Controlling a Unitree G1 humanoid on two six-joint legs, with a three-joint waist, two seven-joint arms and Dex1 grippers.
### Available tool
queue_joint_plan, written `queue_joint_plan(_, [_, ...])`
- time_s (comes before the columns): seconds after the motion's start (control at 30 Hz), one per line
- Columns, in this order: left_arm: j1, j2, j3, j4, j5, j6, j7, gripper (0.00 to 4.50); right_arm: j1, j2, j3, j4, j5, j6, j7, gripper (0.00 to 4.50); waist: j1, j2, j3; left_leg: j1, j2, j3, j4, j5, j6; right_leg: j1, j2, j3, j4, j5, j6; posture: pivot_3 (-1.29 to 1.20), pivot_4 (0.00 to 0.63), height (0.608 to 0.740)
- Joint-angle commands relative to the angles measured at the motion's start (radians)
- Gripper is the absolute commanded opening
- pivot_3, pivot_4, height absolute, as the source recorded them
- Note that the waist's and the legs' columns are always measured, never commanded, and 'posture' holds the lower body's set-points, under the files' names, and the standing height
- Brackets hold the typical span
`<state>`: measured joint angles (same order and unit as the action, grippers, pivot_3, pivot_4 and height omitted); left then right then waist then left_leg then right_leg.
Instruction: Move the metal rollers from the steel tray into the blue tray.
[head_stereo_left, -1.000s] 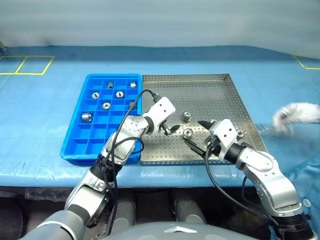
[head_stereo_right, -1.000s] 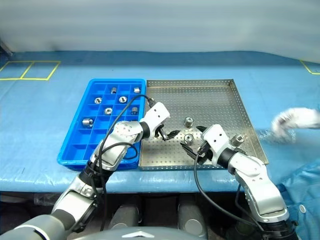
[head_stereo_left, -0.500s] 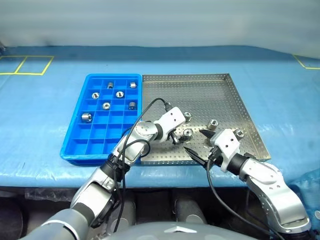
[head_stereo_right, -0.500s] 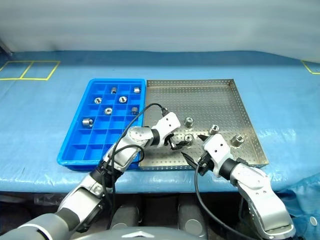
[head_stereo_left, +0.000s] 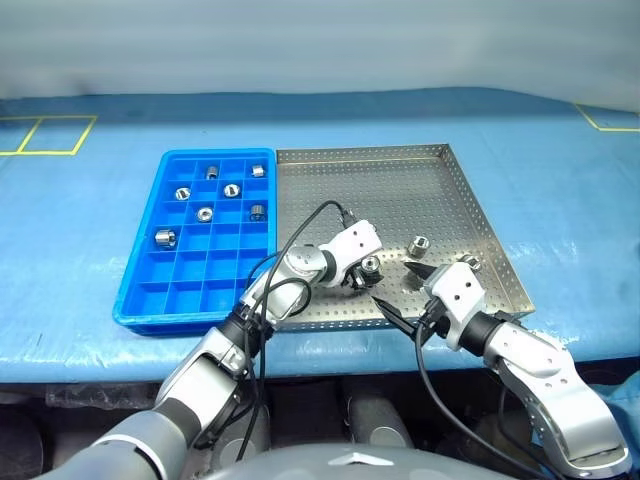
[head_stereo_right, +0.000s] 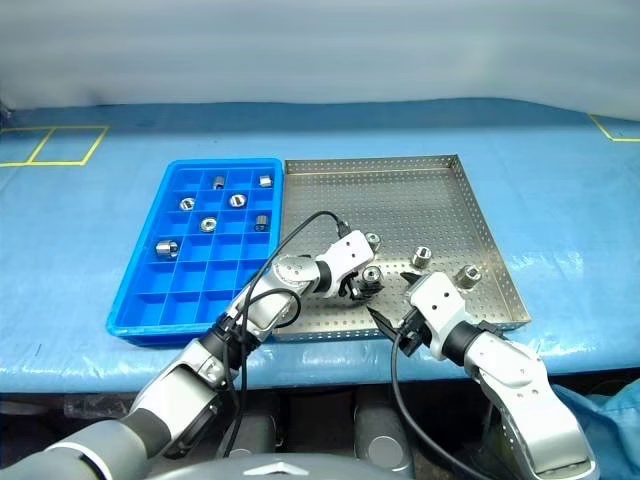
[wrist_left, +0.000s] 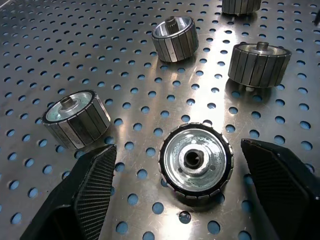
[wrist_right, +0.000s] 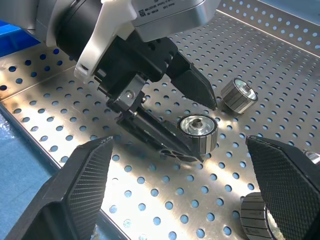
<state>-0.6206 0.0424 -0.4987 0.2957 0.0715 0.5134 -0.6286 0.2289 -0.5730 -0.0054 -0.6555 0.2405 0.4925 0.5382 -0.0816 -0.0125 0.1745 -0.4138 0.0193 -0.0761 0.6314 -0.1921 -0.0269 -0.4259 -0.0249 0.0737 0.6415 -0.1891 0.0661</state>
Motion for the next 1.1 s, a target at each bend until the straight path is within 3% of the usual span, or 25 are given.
queue_joint_plan(0.03, [-0.01,-0.004,0.005,-0.024,0.002,-0.011,-0.009,2.54,-0.01,0.005,0.006,-0.025,-0.004,-0.012,-0.005,4.5,-0.001,0.0,0.0,0.0,0.0,0.0,0.0,0.0,0.0,0.0,0.0,0.0,0.0,0.0,0.0,-0.11,0.15,0.74])
queue_joint_plan(0.23, [0.008,-0.002,0.02,-0.047,-0.003,0.001,0.001,2.54,-0.026,0.013,0.029,-0.012,-0.011,-0.015,-0.004,4.5,0.0,0.0,0.0,0.0,0.0,0.0,0.0,0.0,0.0,0.0,0.0,0.0,0.0,0.0,0.0,-0.08,0.15,0.74])
queue_joint_plan(0.33, [0.015,0.001,0.033,-0.078,-0.008,0.003,0.008,1.75,-0.034,0.015,0.037,0.001,-0.014,-0.018,-0.001,4.5,0.0,0.0,0.0,0.0,0.0,0.0,0.0,0.0,0.0,0.0,0.0,0.0,0.0,0.0,0.0,-0.08,0.15,0.74])
queue_joint_plan(0.73, [0.057,0.039,0.068,-0.231,-0.017,0.062,0.02,1.75,-0.09,0.021,0.072,0.065,-0.017,-0.029,0.023,4.5,0.016,0.0,0.0,0.0,0.0,0.0,0.0,0.0,0.0,0.0,0.0,0.0,0.0,0.0,0.0,0.01,0.15,0.74])
queue_joint_plan(0.9, [0.158,0.166,0.135,-0.544,0.005,0.2,0.047,1.75,-0.124,0.015,0.084,0.113,-0.006,-0.04,0.069,4.5,0.017,0.0,0.0,0.0,0.001,0.0,-0.002,0.0,0.0,-0.001,0.0,0.0,0.0,0.0,-0.001,0.08,0.15,0.74])
queue_joint_plan(1.1, [0.344,0.34,0.206,-0.95,0.041,0.495,0.11,1.75,-0.256,0.037,0.159,0.198,0.033,-0.06,0.185,4.5,0.042,-0.001,0.0,0.002,0.002,-0.001,-0.003,0.0,0.0,0.0,0.001,-0.002,0.002,-0.001,-0.003,0.24,0.15,0.74])
